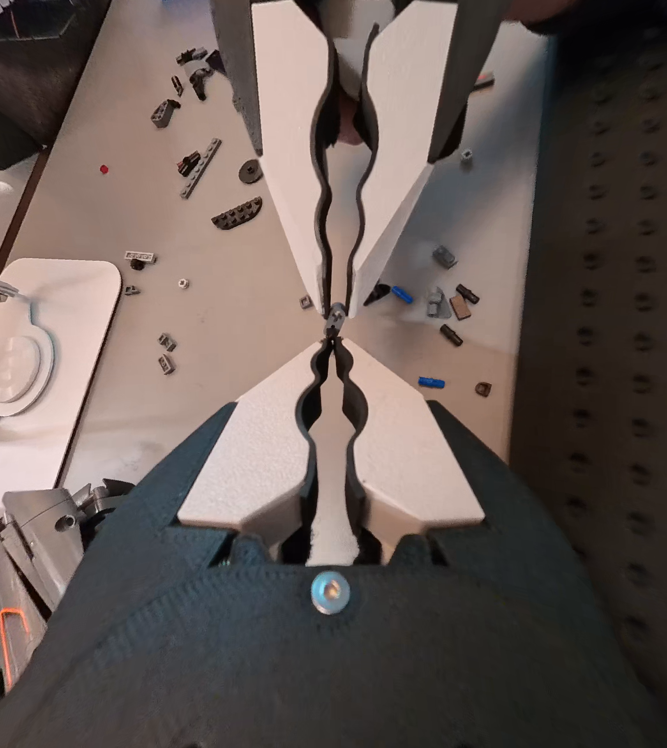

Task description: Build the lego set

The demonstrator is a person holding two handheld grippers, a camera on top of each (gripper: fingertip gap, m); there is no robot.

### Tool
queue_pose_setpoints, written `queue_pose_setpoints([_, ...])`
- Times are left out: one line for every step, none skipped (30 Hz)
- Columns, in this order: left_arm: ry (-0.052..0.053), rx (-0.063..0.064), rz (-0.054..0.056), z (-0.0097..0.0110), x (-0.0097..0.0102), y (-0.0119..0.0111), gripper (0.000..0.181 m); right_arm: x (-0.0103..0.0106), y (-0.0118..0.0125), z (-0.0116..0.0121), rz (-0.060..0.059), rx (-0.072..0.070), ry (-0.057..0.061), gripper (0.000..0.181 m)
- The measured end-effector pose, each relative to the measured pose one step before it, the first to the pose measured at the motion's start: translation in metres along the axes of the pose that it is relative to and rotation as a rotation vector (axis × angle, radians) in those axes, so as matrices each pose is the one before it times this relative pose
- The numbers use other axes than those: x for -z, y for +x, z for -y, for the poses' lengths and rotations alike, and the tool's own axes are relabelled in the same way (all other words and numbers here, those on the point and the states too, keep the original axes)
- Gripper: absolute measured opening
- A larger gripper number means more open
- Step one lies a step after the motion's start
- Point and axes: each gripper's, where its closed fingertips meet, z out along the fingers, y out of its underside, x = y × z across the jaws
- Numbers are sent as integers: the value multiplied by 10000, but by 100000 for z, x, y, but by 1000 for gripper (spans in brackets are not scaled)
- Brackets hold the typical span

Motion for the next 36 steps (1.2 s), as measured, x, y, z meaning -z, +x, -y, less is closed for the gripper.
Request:
queue_pose_setpoints([149,143,-17,154,107,-144,1,165,132,260,83,-275,271,4])
queue_pose_setpoints([157,156,-60,149,105,-97,1,200,110,324,113,-303,312,4])
queue_pose_setpoints([122,163,-70,88,100,-100,3,229,115,439,138,-379,371,4])
queue_pose_setpoints([83,189,-32,21,63,-170,6,259,117,456,133,-389,371,4])
queue_pose_setpoints([133,189,-42,80,76,-135,7,269,111,445,115,-340,354,4])
queue_pose_setpoints([173,199,-72,160,71,-70,7,225,-2,377,167,-296,301,4])
queue_pose_setpoints([169,201,-71,180,78,-51,7,171,-25,291,155,-247,243,4])
queue_pose_setpoints([132,180,-18,161,78,-122,8,86,-79,182,162,-209,174,4])
queue_pose_setpoints([112,144,-21,156,64,-88,9,-2,-145,91,214,-234,122,4])
queue_pose_setpoints([144,109,-94,220,74,67,9,-41,-58,120,139,-195,151,4])
queue_pose_setpoints([164,88,-137,263,73,164,9,-60,-21,95,103,-168,124,4])
queue_pose_setpoints([153,60,-137,248,75,191,8,-105,-39,24,107,-140,80,4])
queue_pose_setpoints([87,42,-127,160,44,185,7,-92,-5,24,68,-128,76,4])
queue_pose_setpoints([65,42,-86,131,37,107,6,-70,35,61,40,-153,90,4])
queue_pose_setpoints([49,23,-38,78,42,44,5,-43,16,75,58,-151,95,4])
queue_pose_setpoints([34,30,-30,29,20,24,4,7,-1,66,61,-107,69,4])
queue_pose_setpoints([33,48,-37,36,41,-16,4,33,24,38,16,-50,39,4])
queue_pose_setpoints([36,71,-77,37,25,27,3,20,3,27,26,-63,26,4])
queue_pose_setpoints([42,104,-106,28,32,51,3,5,-19,33,45,-87,32,4])
queue_pose_setpoints([36,86,-109,19,43,50,3,-7,-25,6,44,-65,21,4])
queue_pose_setpoints([13,58,-93,-25,24,41,2,-2,-3,-14,34,-62,4,4])
queue_pose_setpoints([-5,33,-70,-55,28,33,1,-6,25,-44,9,-53,-10,4])
queue_pose_setpoints([-2,-9,-74,-36,19,72,0,1,80,-44,-30,-48,-17,4])
queue_pose_setpoints([13,6,-41,6,-7,55,0,16,-8,-34,27,-27,-19,4])
queue_pose_setpoints([-14,-1,-44,-13,-21,72,0,-1,-28,-47,10,6,-34,4])
queue_pose_setpoints([-60,-21,-32,-75,-31,55,0,-30,-42,-64,6,30,-45,4])
queue_pose_setpoints([-54,-41,13,-79,-14,-4,0,-38,16,-59,-33,46,-42,4])
queue_pose_setpoints([-41,-36,1,-74,-3,-1,0,-36,27,-67,-17,6,-44,4])
queue_pose_setpoints([-7,2,-46,-36,11,25,0,-29,-19,-47,18,-18,-14,4])
queue_pose_setpoints([33,40,-17,18,43,-38,0,6,29,14,-13,-7,9,4])
queue_pose_setpoints([75,55,51,82,45,-140,0,42,80,45,-48,25,20,4])
queue_pose_setpoints([52,52,-35,64,42,-18,1,33,-11,-15,7,5,-13,4])
queue_pose_setpoints([20,25,-86,10,18,86,4,-13,-74,-65,57,-15,-33,4])
queue_pose_setpoints([4,-23,-18,7,-7,36,4,-41,-38,-32,15,11,-12,4])
queue_pose_setpoints([-44,-43,44,-74,-30,-22,4,-49,-17,-28,10,4,-14,4])
queue_pose_setpoints([-55,-27,25,-83,-51,12,3,-22,2,-71,8,1,-39,4])
